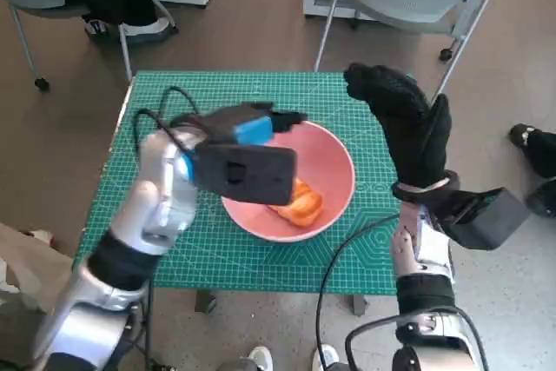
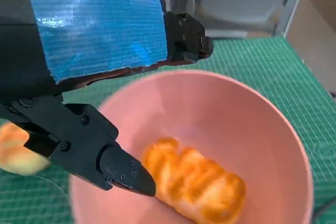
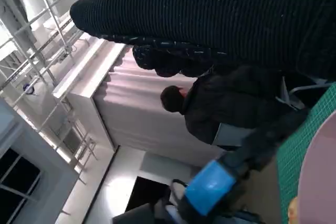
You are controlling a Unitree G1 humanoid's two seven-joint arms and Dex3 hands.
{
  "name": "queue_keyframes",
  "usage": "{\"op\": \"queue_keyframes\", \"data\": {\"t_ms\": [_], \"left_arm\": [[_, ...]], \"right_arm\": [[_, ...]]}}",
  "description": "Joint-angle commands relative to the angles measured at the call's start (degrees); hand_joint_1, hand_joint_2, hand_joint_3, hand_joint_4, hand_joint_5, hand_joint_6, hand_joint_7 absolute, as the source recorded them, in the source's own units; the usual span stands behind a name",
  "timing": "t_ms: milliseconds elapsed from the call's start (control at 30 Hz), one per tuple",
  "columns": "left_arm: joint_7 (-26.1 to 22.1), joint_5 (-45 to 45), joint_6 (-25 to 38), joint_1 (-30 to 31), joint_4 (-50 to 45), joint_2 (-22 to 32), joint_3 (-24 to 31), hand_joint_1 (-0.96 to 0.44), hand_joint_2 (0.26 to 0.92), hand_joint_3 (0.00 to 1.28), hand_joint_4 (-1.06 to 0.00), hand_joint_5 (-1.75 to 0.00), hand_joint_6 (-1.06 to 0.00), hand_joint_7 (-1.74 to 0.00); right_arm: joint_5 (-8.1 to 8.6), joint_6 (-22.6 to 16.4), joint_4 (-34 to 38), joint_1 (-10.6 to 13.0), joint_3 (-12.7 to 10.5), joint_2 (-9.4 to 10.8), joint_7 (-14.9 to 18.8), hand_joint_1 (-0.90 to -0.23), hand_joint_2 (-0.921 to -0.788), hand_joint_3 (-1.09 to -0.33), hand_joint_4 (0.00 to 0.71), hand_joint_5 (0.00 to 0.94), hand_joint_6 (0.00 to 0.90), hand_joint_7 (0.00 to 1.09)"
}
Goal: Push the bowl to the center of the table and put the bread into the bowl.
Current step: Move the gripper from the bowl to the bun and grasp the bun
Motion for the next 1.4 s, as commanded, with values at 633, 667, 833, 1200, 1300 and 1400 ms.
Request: {"op": "queue_keyframes", "data": {"t_ms": [633, 667, 833, 1200, 1300, 1400], "left_arm": [[4.6, 4.6, 8.1, 5.5, -4.0, 15.2, 10.8, -0.41, 0.710, 0.01, 0.00, 0.00, -0.14, -0.01], [4.3, 4.9, 8.5, 5.3, -3.8, 15.3, 10.6, -0.42, 0.709, 0.01, 0.00, 0.00, -0.14, -0.01], [3.7, 5.5, 10.0, 4.6, -2.5, 15.1, 9.6, -0.38, 0.701, 0.00, 0.00, 0.00, -0.13, 0.00], [5.3, 5.3, 8.8, 4.8, 0.5, 14.2, 8.0, -0.22, 0.683, 0.00, 0.00, 0.00, -0.13, 0.00], [5.7, 5.8, 8.0, 4.0, 2.5, 13.8, 6.8, -0.22, 0.681, 0.00, 0.00, 0.00, -0.13, 0.00], [6.2, 6.8, 7.5, 2.5, 5.8, 13.3, 5.0, -0.24, 0.679, 0.00, 0.00, 0.00, -0.13, 0.00]], "right_arm": [[-0.21, 0.0, 1.8, -0.2, 0.0, -0.4, 0.2, -0.689, -0.921, -0.893, 0.091, 0.001, 0.123, 0.12], [-0.23, -0.1, 2.1, -0.3, 0.0, -0.3, 0.2, -0.689, -0.921, -0.894, 0.091, 0.001, 0.122, 0.12], [-0.28, -0.6, 3.8, -1.3, -0.1, -0.3, 0.4, -0.690, -0.921, -0.896, 0.091, 0.001, 0.120, 0.13], [0.07, -1.1, 5.4, -2.3, -0.2, -0.4, 1.3, -0.693, -0.921, -0.892, 0.093, 0.002, 0.116, 0.14], [0.21, -1.1, 5.4, -2.4, -0.2, -0.4, 1.6, -0.694, -0.921, -0.893, 0.093, 0.002, 0.114, 0.14], [0.37, -1.0, 5.7, -2.6, -0.3, -0.3, 1.8, -0.694, -0.921, -0.893, 0.093, 0.001, 0.112, 0.15]]}}
